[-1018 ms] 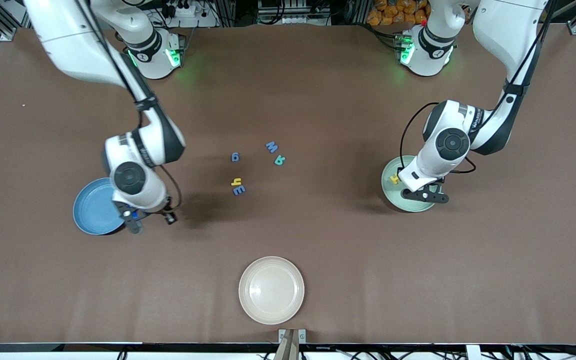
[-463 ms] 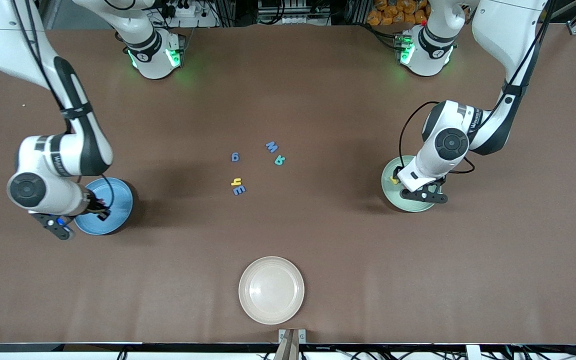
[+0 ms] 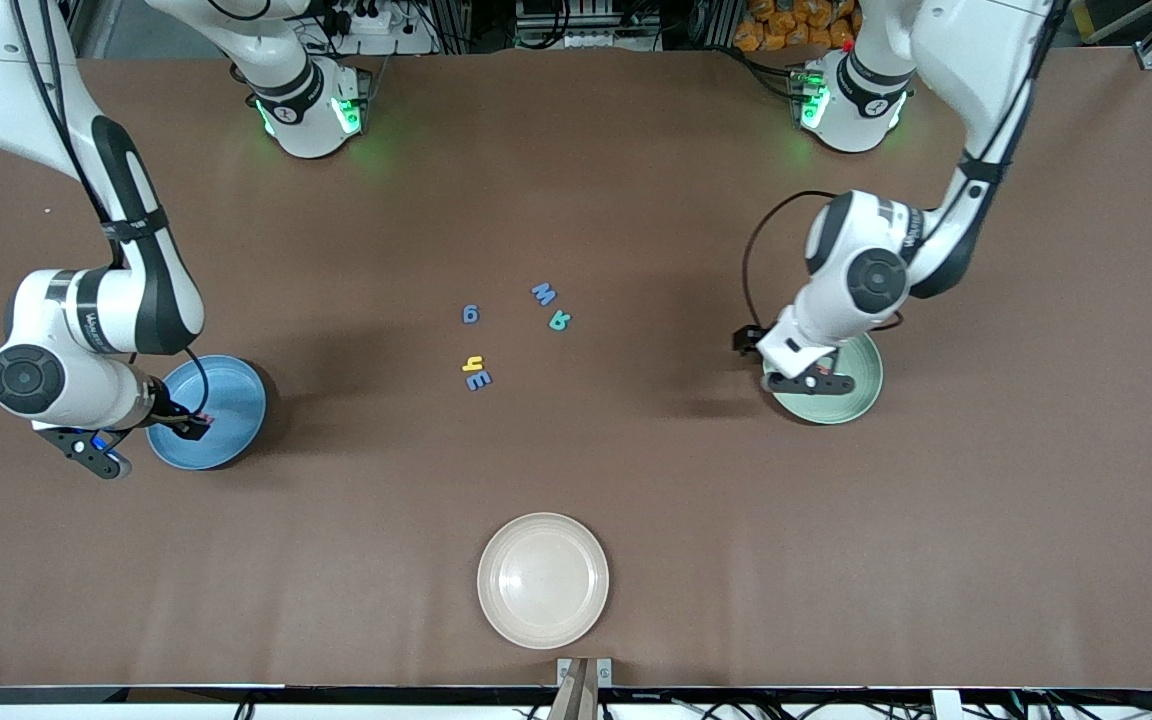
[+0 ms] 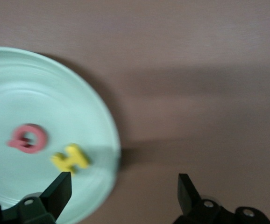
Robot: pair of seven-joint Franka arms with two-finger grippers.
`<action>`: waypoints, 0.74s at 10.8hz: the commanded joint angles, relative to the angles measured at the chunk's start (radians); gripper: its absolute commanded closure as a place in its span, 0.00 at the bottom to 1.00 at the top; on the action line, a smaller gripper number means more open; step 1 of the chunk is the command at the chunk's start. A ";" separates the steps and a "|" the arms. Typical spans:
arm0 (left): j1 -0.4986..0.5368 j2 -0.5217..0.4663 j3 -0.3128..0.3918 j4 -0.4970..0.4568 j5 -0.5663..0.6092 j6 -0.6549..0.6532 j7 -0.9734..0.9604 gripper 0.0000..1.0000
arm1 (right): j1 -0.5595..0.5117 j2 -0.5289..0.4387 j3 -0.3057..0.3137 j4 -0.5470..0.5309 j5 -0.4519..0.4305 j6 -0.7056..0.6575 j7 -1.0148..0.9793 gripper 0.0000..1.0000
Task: Sort upper and lower case letters into plates
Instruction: 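Drop the q with the left gripper while the right gripper carries the M, then reach the R with the left gripper while the right gripper drops the M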
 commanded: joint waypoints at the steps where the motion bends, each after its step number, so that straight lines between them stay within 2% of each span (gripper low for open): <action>1: -0.098 0.081 0.002 0.120 -0.019 0.005 -0.250 0.00 | 0.010 -0.020 0.008 -0.012 -0.002 0.001 -0.003 0.00; 3: -0.187 0.152 0.003 0.223 -0.016 0.005 -0.518 0.00 | 0.024 -0.016 0.014 -0.009 0.002 0.004 -0.005 0.00; 7: -0.263 0.270 0.002 0.387 0.027 0.016 -1.018 0.00 | 0.024 -0.005 0.080 -0.003 0.009 0.036 -0.008 0.00; 8: -0.289 0.320 0.003 0.456 0.027 0.016 -1.164 0.00 | 0.022 0.000 0.095 -0.003 0.009 0.045 -0.009 0.00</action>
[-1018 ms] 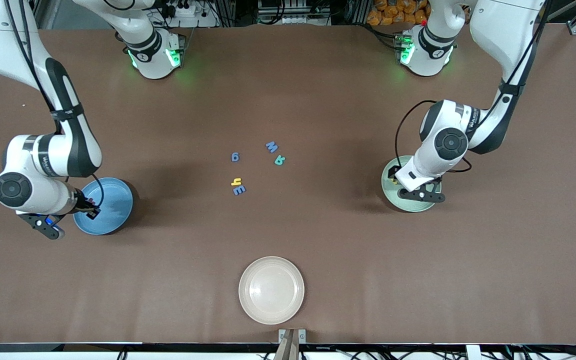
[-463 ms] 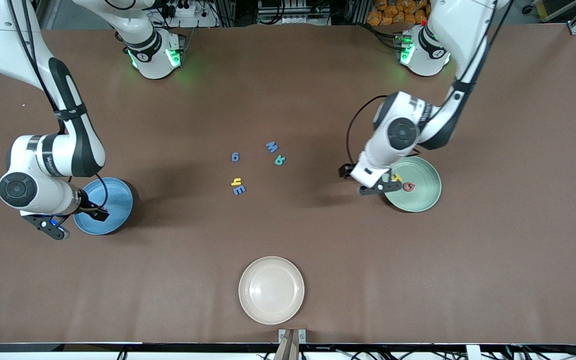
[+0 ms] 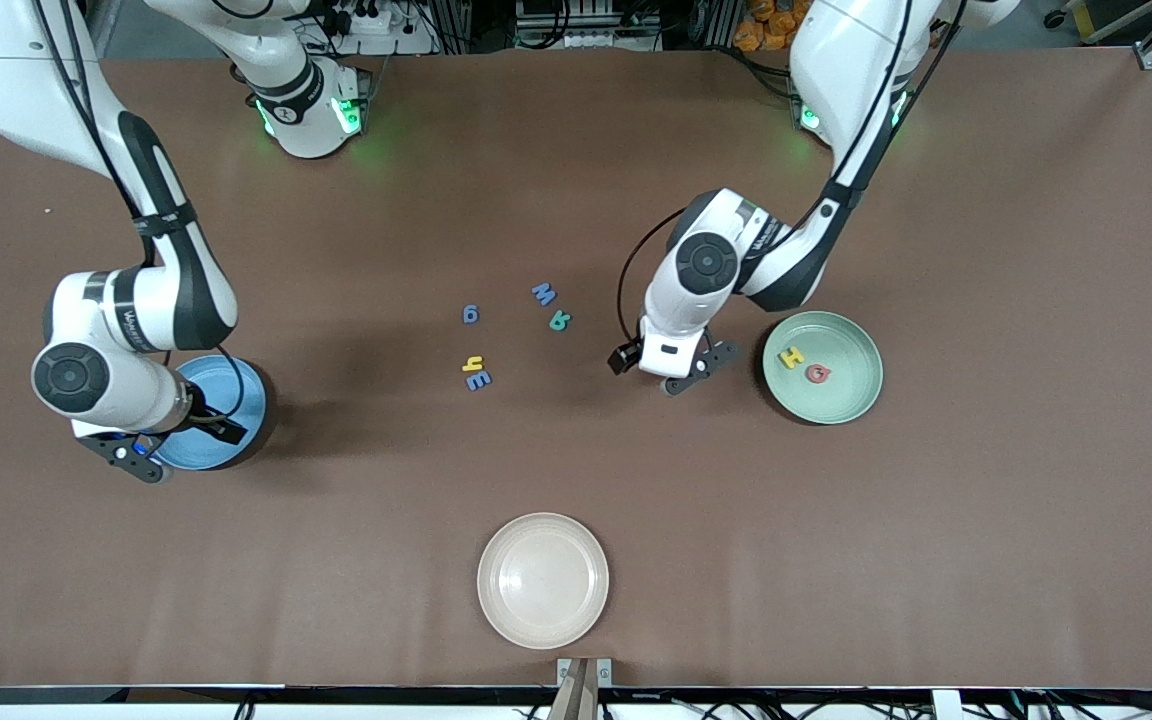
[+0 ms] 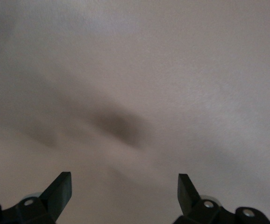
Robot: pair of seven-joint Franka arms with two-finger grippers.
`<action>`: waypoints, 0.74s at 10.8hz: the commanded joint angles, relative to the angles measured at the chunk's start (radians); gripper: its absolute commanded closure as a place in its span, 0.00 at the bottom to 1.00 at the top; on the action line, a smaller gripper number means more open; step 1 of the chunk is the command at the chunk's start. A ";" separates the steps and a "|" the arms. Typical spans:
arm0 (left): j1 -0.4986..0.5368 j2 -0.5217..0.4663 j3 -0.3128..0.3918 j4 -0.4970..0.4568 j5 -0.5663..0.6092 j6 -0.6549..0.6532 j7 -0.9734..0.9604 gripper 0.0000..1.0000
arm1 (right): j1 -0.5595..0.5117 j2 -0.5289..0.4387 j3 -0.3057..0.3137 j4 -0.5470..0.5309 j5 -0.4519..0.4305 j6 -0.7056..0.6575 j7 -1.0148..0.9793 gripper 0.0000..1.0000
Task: Sort upper and lower case letters into plates
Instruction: 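Reach the R with the left gripper while the right gripper drops the M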
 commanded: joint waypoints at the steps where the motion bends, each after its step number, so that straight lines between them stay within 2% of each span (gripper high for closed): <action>1: -0.053 0.129 0.011 0.194 0.021 -0.001 -0.360 0.00 | -0.005 0.007 0.030 0.003 0.005 0.019 -0.014 0.00; 2: -0.063 0.146 0.009 0.223 0.021 -0.001 -0.516 0.00 | -0.007 0.010 0.037 0.012 0.006 0.019 -0.037 0.00; 4: -0.096 0.149 0.009 0.228 0.019 -0.003 -0.671 0.00 | -0.009 0.007 0.040 0.020 0.006 0.019 -0.098 0.00; 8: -0.172 0.163 0.006 0.227 0.054 -0.004 -0.734 0.00 | -0.027 -0.007 0.064 0.081 0.017 0.010 -0.149 0.00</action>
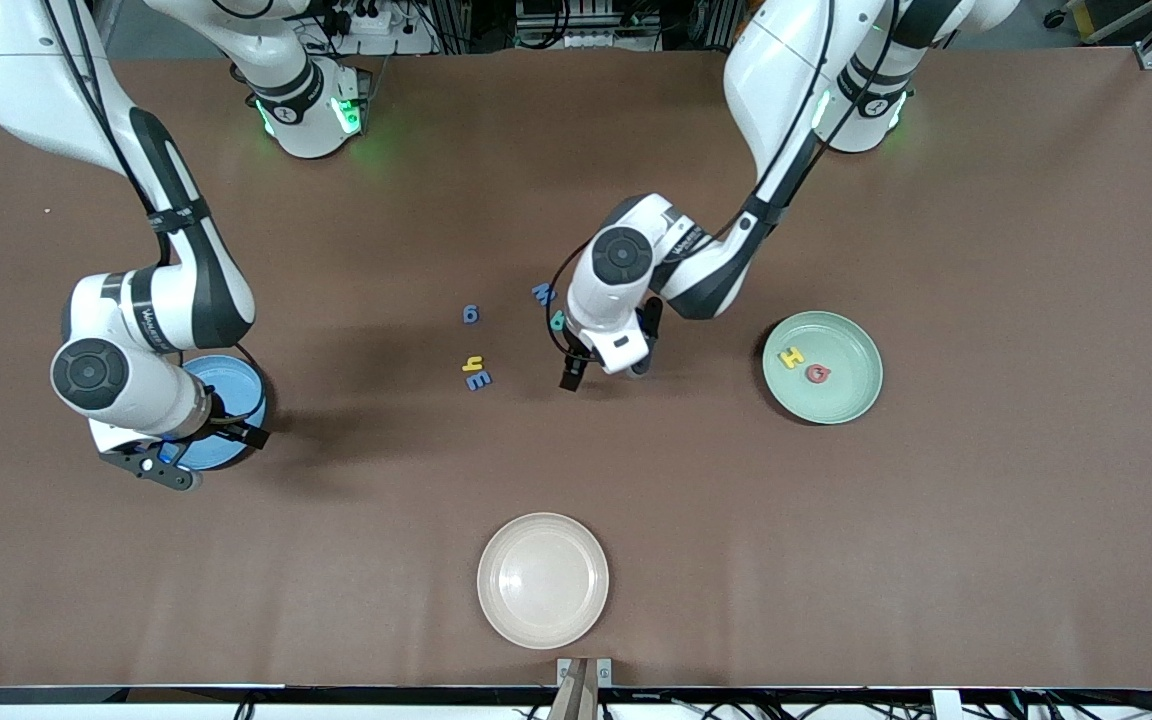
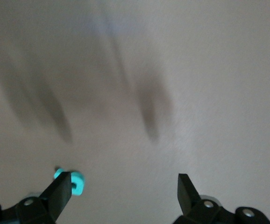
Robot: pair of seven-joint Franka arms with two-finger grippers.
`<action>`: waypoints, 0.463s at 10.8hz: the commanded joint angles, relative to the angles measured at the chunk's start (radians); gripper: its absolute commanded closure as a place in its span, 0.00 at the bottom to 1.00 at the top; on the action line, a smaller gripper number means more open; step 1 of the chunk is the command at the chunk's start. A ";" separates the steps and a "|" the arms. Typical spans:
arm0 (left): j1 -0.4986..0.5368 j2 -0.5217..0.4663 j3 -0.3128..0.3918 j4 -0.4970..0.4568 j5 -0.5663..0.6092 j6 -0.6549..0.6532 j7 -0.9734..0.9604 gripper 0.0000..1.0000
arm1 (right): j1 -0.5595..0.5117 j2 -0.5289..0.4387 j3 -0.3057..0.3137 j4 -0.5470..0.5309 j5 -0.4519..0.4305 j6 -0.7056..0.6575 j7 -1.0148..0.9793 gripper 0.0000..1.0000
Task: Sort upper and lower case letters into plates
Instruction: 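Reach the R with the left gripper while the right gripper drops the M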
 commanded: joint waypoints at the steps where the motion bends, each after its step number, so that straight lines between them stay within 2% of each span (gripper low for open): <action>1: -0.044 0.023 -0.001 0.024 0.048 -0.006 -0.049 0.00 | -0.018 -0.010 0.025 0.054 0.045 -0.012 -0.027 0.00; 5: -0.043 0.033 -0.048 -0.021 0.176 -0.006 -0.037 0.00 | -0.026 0.003 0.023 0.086 0.076 -0.012 -0.076 0.00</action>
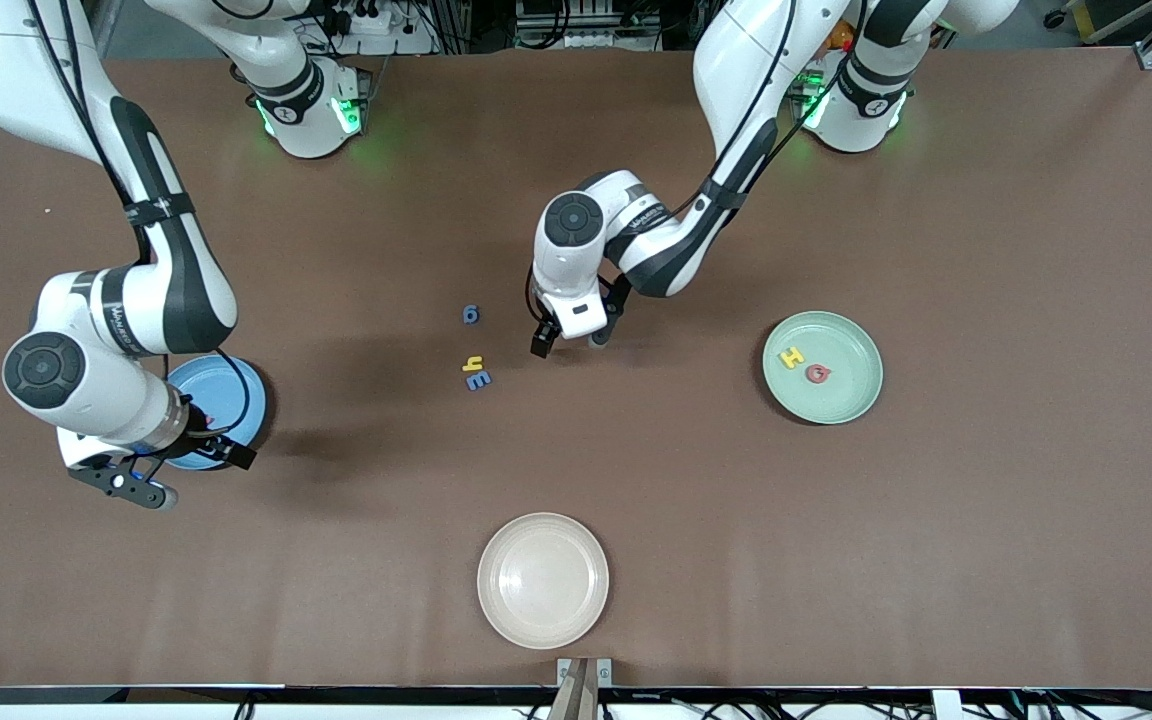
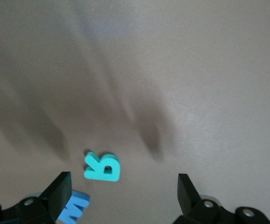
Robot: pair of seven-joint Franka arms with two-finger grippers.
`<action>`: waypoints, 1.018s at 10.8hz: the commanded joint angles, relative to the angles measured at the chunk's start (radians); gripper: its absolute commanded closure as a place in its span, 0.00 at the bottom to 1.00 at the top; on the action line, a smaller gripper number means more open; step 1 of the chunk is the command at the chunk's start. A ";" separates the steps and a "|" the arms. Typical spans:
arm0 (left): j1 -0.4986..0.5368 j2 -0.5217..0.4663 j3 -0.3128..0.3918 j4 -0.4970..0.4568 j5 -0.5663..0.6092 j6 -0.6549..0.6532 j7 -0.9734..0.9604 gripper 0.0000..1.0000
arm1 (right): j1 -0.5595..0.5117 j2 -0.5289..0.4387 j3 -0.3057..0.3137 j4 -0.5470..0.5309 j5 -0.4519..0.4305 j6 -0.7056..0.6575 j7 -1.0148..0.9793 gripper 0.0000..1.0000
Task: Sort upper and lower case letters into plates
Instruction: 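Reach the R with the left gripper while the right gripper drops the M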
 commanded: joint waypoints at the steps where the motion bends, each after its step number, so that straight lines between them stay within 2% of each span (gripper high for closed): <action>1: 0.007 0.028 -0.010 0.000 0.074 -0.001 -0.021 0.00 | -0.015 0.000 0.018 0.007 0.023 -0.014 -0.031 0.00; 3: 0.008 0.065 -0.011 0.003 0.119 0.008 -0.022 0.00 | -0.002 -0.003 0.035 0.002 0.031 -0.031 -0.028 0.00; 6: 0.020 0.061 -0.042 0.001 0.120 0.008 -0.022 0.00 | 0.011 0.003 0.036 -0.010 0.049 -0.030 -0.031 0.00; 9: 0.036 0.044 -0.083 0.006 0.114 0.002 -0.032 0.00 | 0.010 0.002 0.064 -0.022 0.051 -0.031 -0.023 0.00; 11: 0.039 0.052 -0.083 -0.002 0.120 0.000 -0.026 0.00 | 0.010 0.003 0.062 -0.022 0.051 -0.030 -0.020 0.00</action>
